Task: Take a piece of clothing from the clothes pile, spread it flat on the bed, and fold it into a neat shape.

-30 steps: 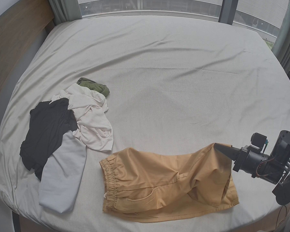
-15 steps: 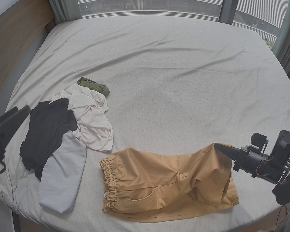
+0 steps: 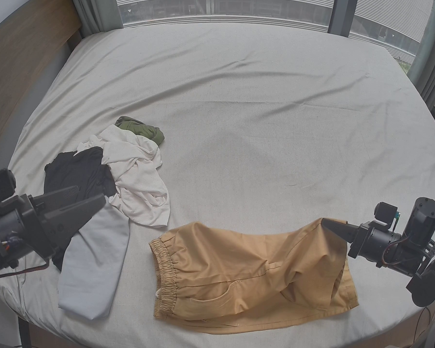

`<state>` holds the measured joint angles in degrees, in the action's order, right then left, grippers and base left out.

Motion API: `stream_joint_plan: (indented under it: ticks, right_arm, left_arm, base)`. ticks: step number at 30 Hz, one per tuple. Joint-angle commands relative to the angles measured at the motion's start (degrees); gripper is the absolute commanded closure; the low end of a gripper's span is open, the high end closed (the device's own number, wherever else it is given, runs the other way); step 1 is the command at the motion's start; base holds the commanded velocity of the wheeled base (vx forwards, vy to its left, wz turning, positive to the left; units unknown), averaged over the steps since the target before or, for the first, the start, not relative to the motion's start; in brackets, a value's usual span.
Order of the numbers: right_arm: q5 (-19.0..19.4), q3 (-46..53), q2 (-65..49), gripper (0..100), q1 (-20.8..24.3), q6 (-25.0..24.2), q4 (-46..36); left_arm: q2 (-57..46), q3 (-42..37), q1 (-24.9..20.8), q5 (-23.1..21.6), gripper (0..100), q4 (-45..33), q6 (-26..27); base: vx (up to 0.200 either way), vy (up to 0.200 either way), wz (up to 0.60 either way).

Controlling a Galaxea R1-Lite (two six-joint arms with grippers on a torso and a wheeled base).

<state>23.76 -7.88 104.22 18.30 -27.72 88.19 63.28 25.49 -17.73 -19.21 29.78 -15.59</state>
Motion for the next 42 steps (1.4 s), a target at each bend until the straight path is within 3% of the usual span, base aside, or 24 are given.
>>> stream_joint_plan:
  ticks: [1,9,18,23,31,42]
  right_arm:
    - [0.5,-0.12,1.25,100,-0.72,-0.14,0.06]
    - [0.67,-0.74,1.69,100,-1.69,-0.23,0.06]
    - [0.67,-1.09,2.57,100,-2.3,-0.76,0.06]
    - [0.67,-1.09,3.1,100,-2.3,-0.76,0.06]
    - [0.67,-1.09,3.1,100,-2.3,-0.76,0.06]
    - [0.67,-1.18,3.54,100,-2.39,-0.76,0.06]
  left_arm:
    - [2.81,-3.08,-0.12,-0.12,0,0.01,0.21]
    - [3.69,-7.47,-0.2,-6.89,0,0.54,0.47]
    - [10.02,-10.64,-0.29,-7.77,0,1.16,0.91]
    - [12.66,-11.25,-0.91,-10.85,0,1.16,0.74]
    - [20.04,-11.6,-1.08,-11.11,0,4.14,0.74]
    - [30.85,-14.15,-5.57,-11.11,0,13.55,0.47]
  base:
    - [0.0,0.0,0.0]
    - [0.0,0.0,0.0]
    - [0.0,0.0,0.0]
    - [0.0,0.0,0.0]
    - [0.0,0.0,0.0]
    - [0.0,0.0,0.0]
